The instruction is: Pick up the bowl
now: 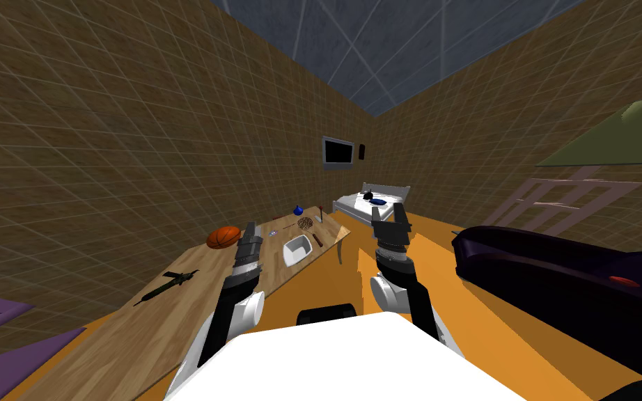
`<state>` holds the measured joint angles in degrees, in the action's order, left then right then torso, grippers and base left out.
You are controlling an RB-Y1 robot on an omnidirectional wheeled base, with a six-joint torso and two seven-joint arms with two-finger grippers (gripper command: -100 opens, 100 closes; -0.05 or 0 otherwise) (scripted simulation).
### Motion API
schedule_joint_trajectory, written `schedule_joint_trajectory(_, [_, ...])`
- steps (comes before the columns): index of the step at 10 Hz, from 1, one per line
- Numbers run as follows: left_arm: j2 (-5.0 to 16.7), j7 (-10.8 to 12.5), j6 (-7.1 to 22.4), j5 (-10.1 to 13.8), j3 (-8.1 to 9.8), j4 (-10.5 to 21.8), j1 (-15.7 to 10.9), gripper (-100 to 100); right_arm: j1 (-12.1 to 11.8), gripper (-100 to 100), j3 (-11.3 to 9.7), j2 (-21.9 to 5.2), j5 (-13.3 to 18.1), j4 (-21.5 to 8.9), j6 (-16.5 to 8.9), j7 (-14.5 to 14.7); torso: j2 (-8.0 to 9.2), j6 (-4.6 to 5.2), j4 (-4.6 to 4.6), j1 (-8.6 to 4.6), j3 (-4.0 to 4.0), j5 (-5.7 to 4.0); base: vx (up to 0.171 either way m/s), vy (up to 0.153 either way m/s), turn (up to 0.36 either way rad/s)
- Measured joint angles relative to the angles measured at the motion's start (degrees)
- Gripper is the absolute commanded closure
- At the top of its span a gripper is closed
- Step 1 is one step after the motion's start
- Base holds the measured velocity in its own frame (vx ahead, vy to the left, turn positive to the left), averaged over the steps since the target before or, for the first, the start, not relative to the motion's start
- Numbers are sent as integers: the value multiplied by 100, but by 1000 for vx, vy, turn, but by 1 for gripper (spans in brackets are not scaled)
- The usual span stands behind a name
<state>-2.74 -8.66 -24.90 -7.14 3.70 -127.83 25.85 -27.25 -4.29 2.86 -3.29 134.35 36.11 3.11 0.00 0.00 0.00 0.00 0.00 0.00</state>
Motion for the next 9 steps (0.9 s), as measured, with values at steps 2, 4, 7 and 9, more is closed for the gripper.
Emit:
schedule_joint_trajectory(2, [298, 17, 126, 41, 19, 26, -26, -100, 0, 0, 0, 0, 0, 0, 0, 0, 3, 0, 0, -18, 1, -4, -10, -67, -12])
schedule_joint_trajectory(4, [638, 49, 379, 110, 39, 48, -54, -100, 0, 0, -1, 0, 0, 0, 0, 0, 3, 1, 1, -37, 2, -8, -7, -114, -13])
schedule_joint_trajectory(7, [981, 84, 808, 215, 60, 175, -152, -100, 0, 0, -1, 0, 0, 0, 0, 0, 3, 0, 1, -37, 2, -9, -7, -103, -6])
schedule_joint_trajectory(9, [1147, 109, 1120, 300, 71, 235, -199, -100, 0, 0, -1, 0, 0, 0, 0, 0, 3, 1, 1, -46, 2, -10, -10, -112, -4])
